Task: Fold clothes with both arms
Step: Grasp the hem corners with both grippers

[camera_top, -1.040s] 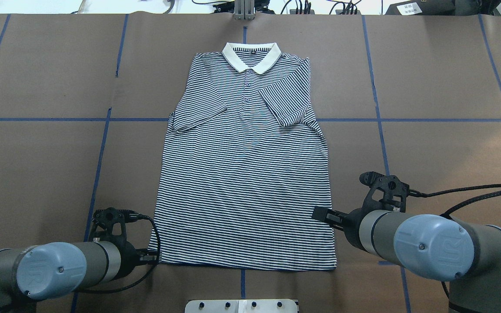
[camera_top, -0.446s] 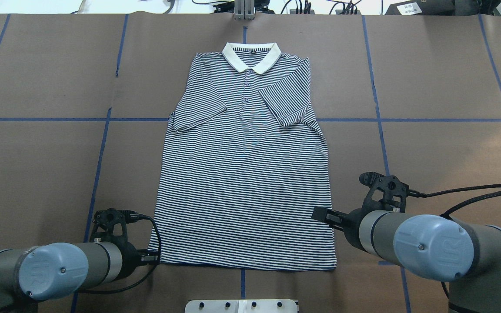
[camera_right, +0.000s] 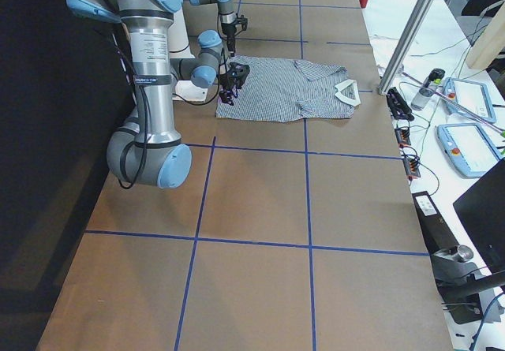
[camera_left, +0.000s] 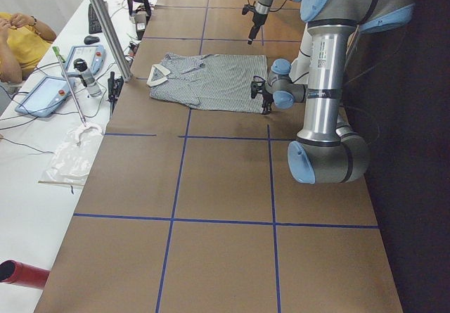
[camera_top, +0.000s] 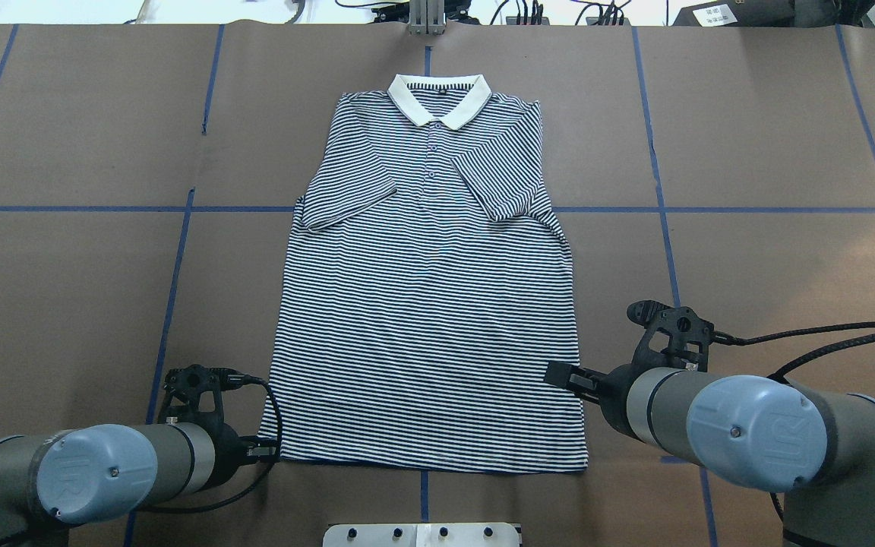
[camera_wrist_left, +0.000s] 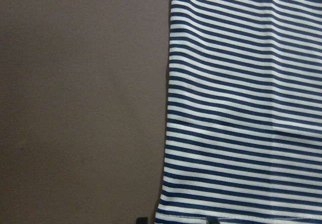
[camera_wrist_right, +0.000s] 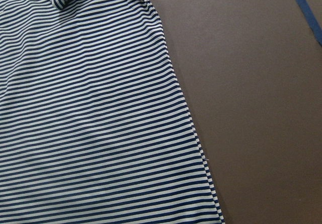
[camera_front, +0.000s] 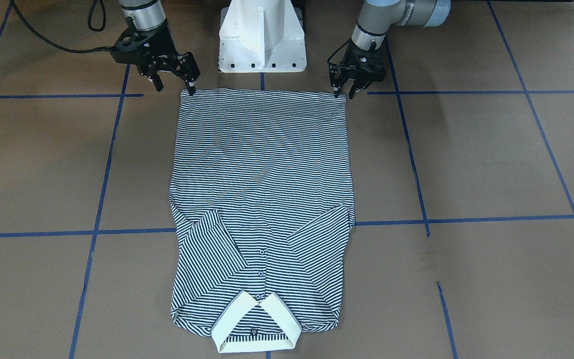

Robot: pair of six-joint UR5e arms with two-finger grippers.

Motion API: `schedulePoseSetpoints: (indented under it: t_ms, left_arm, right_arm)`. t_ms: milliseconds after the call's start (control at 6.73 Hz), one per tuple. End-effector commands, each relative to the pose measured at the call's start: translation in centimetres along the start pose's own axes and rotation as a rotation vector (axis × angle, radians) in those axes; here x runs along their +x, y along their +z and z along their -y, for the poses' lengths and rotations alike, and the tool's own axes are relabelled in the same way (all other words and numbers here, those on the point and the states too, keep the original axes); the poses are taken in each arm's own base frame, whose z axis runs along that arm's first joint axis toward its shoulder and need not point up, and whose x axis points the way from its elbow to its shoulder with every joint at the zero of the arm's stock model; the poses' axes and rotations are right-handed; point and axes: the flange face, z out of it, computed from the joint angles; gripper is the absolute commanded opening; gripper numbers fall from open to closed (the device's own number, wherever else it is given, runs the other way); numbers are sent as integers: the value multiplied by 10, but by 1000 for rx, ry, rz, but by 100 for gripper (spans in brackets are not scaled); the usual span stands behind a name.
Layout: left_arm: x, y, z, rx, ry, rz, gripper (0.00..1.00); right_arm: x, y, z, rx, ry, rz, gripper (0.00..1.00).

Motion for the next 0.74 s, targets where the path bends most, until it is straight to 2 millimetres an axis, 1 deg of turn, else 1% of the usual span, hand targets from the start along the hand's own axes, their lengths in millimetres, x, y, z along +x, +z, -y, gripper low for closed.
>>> schedulePoseSetpoints:
  t_ms: [0, 149, 446, 594]
  left_arm:
    - [0, 1, 0, 0, 0, 1, 49]
    - [-1, 4, -1, -2, 1, 7, 49]
    - [6, 10, 0, -2, 1, 4, 48]
    - [8, 13, 0, -2, 1, 6, 45]
  right_arm:
    - [0, 0, 0, 0, 0, 0, 96]
    - [1, 1, 0, 0, 0, -2, 96]
    - [0, 0, 0, 0, 0, 0, 96]
    - [0, 0, 0, 0, 0, 0, 96]
